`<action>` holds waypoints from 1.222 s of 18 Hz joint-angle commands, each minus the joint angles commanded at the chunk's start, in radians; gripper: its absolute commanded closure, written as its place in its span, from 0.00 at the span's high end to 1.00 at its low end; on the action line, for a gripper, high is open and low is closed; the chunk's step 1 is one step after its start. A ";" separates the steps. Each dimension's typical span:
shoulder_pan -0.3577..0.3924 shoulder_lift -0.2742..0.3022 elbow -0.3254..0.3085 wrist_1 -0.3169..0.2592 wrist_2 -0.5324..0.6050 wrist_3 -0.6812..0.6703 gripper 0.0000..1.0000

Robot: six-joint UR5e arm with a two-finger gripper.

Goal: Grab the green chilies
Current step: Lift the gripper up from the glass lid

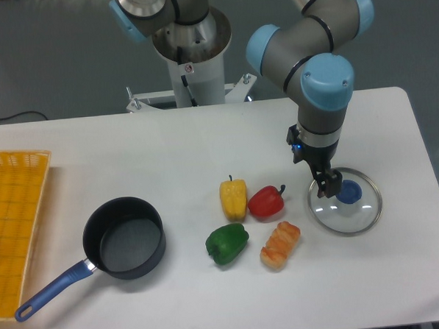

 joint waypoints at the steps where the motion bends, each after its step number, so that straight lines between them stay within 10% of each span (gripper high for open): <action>1: 0.000 0.000 0.000 0.000 0.002 0.000 1.00; 13: -0.002 0.020 -0.034 -0.006 0.003 -0.055 1.00; 22: -0.029 0.029 -0.029 -0.006 -0.003 -0.413 1.00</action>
